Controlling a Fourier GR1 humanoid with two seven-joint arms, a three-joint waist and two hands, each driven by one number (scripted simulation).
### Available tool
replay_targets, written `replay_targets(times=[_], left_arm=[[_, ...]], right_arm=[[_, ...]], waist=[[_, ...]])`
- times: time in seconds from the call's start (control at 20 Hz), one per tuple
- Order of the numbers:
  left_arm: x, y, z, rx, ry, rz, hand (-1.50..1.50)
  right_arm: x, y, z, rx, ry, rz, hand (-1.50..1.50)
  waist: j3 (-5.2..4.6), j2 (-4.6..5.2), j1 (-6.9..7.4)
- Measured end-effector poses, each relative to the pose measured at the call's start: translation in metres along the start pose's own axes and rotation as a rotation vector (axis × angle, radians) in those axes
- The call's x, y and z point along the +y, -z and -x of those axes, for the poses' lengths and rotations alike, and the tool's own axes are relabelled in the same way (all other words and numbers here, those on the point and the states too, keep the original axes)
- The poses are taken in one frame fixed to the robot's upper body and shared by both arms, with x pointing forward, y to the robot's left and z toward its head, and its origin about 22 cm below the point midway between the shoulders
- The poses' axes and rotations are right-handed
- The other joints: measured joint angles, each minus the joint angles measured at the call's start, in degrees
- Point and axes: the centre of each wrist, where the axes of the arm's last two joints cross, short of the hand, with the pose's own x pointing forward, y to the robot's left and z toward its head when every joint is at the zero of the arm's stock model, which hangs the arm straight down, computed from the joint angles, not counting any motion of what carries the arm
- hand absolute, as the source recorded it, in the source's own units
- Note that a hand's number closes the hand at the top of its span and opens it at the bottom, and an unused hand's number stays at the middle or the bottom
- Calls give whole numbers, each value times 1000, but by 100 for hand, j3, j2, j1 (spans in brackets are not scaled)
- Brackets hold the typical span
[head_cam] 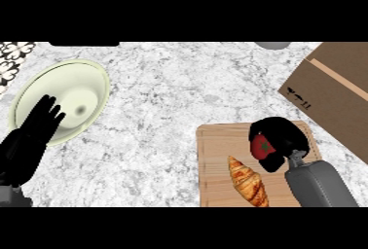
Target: Pick the tomato from the cutting board and place it in the cardboard box
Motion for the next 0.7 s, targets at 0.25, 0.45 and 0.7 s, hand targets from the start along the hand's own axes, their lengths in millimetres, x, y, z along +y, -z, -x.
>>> replay_targets(times=[0.25, 0.45, 0.7], left_arm=[[-2, 0, 7, -11, 3, -5, 0], [-1, 4, 5, -8, 3, -7, 0], [-3, 4, 4, -6, -3, -3, 0]], right_arm=[[1, 3, 1, -26, -12, 20, 150], [1, 5, 3, -28, -5, 35, 150], [-4, 4, 10, -26, -3, 53, 150]], waist=[[0, 0, -4], [2, 1, -7], [3, 0, -9]])
